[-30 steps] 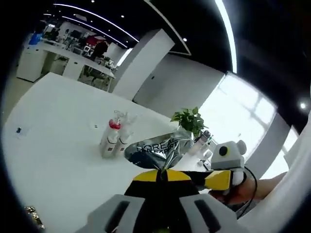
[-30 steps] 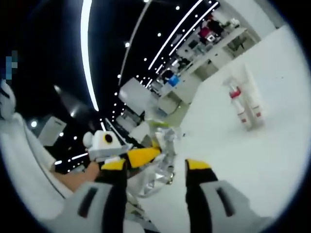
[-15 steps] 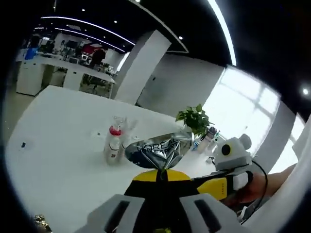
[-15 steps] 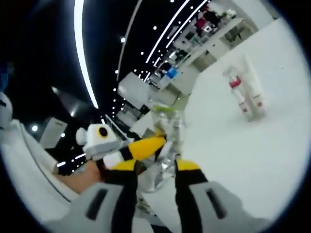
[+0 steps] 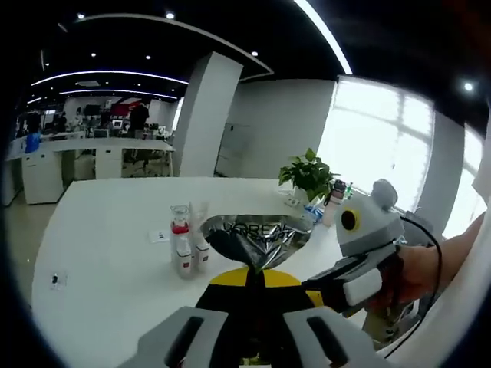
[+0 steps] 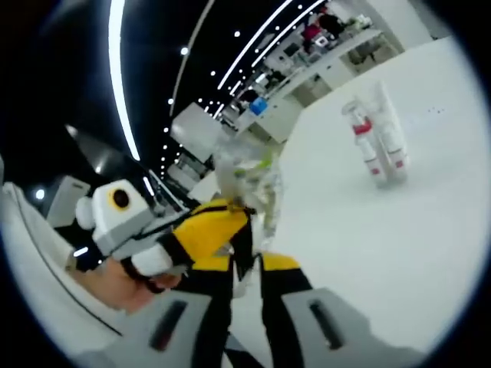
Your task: Arrange the skincare products in the storage area until every visible bottle or jar stands upright without overlapping.
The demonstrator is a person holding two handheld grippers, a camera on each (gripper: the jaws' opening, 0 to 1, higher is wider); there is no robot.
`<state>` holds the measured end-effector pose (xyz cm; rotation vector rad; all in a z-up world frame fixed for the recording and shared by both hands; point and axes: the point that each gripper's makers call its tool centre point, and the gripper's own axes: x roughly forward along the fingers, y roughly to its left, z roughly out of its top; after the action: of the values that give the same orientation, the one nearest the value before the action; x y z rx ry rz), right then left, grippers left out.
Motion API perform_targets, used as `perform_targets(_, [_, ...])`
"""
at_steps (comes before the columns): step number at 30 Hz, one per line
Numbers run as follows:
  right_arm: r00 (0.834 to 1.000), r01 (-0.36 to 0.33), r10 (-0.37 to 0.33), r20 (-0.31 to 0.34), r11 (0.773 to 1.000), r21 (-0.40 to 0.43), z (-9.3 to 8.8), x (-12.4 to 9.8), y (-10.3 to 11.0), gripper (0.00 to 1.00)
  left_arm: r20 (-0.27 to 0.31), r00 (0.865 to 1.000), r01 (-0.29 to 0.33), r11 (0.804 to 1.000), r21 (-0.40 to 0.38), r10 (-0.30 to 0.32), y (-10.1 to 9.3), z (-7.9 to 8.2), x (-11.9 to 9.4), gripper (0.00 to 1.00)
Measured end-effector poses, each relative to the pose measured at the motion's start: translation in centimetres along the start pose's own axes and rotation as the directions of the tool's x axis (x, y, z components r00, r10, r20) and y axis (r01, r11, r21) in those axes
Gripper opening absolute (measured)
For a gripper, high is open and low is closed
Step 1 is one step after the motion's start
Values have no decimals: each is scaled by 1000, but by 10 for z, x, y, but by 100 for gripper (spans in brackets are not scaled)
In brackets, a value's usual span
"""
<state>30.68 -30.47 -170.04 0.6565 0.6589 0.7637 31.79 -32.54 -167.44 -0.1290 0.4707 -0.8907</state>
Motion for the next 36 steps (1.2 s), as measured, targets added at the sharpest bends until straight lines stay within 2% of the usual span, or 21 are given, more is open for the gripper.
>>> perform_targets(4, [1000, 1, -1, 16, 1000, 0, 3, -6, 2, 8, 20, 1000, 3, 1000, -22, -2, -1, 4, 0, 3])
perform_targets(7, [1000, 19, -18, 15, 999, -35, 4, -10, 1, 5, 23, 1000, 9, 1000, -30, -8, -4, 5, 2, 5])
perform_targets(9, [1000, 28, -28, 6, 997, -69, 6, -13, -1, 4, 33, 999, 23, 1000, -9, -23, -6, 6, 2, 6])
perform_targets(12, [1000, 29, -29, 1, 992, -119, 10, -18, -2, 3, 48, 998, 33, 999, 9, -33, -3, 12, 0, 14])
perform_targets(16, [999, 21, -17, 40, 992, -122, 23, -28, -2, 0, 73, 997, 5, 1000, 19, -6, 7, 21, -2, 28])
perform_targets(18, [999, 30, -24, 45, 990, -137, 26, -32, -5, 0, 81, 997, 5, 1000, 23, -7, 9, 23, -3, 28])
perform_targets(22, [998, 20, -15, 62, 996, -82, 28, -39, -13, 0, 65, 998, 8, 999, 35, -10, 10, 19, -3, 33])
perform_targets(24, [997, 27, -22, 76, 998, -61, 30, -44, -17, 0, 68, 998, -15, 1000, 24, 13, 15, 19, -6, 37])
perform_targets(26, [995, 25, -20, 99, 999, -43, 34, -49, -19, 0, 117, 993, -21, 1000, -14, 22, 17, 25, -11, 45])
perform_targets(28, [993, 9, -5, 116, 1000, -30, 36, -53, -18, 0, 121, 992, -22, 1000, -14, 24, 20, 23, -14, 53])
perform_targets(29, [991, -11, 14, 133, 1000, -22, 39, -56, -15, 0, 129, 992, -11, 999, -31, 15, 21, 23, -14, 56])
perform_targets(30, [986, -54, 56, 158, 998, -17, 44, -59, -8, 0, 134, 991, 18, 996, -82, -7, 18, 22, -14, 61])
perform_targets(32, [979, -102, 105, 173, 994, -24, 48, -63, 1, 0, 146, 989, 66, 979, -192, -38, 20, 22, -12, 74])
perform_targets(34, [973, -139, 143, 181, 990, -36, 52, -68, 8, 0, 197, 977, 141, 938, -315, -81, 17, 29, -11, 84])
perform_targets(35, [967, -177, 182, 179, 983, -42, 53, -70, 16, 0, 224, 966, 214, 893, -397, -133, 12, 33, -12, 87])
perform_targets(36, [960, -216, 220, 171, 975, -44, 53, -72, 23, 0, 240, 957, 256, 863, -435, -163, 8, 36, -12, 88])
